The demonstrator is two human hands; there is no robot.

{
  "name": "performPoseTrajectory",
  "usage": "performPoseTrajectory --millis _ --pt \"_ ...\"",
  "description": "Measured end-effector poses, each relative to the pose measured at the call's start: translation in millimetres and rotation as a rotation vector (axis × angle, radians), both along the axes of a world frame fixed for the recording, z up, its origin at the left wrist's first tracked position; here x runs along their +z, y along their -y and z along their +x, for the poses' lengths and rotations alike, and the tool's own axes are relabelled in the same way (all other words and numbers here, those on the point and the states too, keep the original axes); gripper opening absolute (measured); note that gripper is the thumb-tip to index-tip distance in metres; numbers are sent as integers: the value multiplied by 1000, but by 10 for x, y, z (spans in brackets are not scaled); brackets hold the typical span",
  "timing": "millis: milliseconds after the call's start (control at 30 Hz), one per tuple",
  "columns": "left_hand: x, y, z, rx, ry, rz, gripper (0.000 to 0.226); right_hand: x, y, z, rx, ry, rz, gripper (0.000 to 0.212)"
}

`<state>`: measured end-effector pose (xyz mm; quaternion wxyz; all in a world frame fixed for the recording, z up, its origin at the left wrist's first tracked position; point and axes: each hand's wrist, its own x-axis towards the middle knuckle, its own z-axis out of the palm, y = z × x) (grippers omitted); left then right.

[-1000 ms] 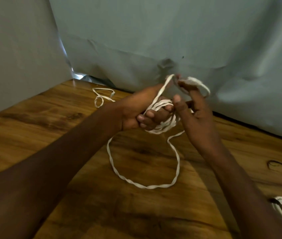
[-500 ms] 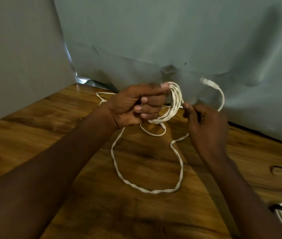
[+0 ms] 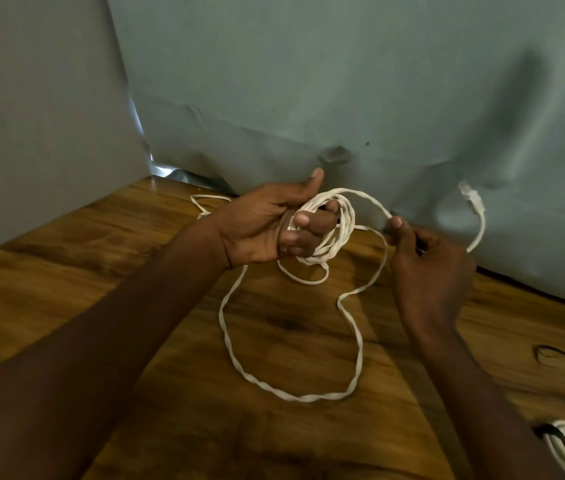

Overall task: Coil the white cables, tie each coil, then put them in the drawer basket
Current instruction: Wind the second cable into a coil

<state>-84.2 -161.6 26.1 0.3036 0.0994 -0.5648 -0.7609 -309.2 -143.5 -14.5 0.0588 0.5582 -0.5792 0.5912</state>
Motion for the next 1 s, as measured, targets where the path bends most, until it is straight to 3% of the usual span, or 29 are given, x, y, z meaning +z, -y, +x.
performPoseTrajectory --millis 100,233,400,467,600,700,800,1000 --pt "-19 53 25 20 -59 31 38 -14 -3 23 3 -67 35 36" --pt "32 91 32 173 -244 71 34 -116 -63 180 109 -343 107 36" --pt "74 171 133 546 -456 172 45 -186 -116 428 319 -595 88 9" --pt "82 184 157 726 -376 84 44 -202 -120 495 467 -662 63 19" --pt "60 108 63 965 80 -346 45 -201 -192 593 578 -694 -78 21" --pt "-3 43 -40 903 355 -601 45 -127 -232 529 514 -632 -212 15" --pt "-73 14 -71 825 482 -717 46 -31 -277 409 478 -535 -303 9" --pt "-99 -92 -161 415 379 -408 58 7 -247 296 403 -382 -343 10"
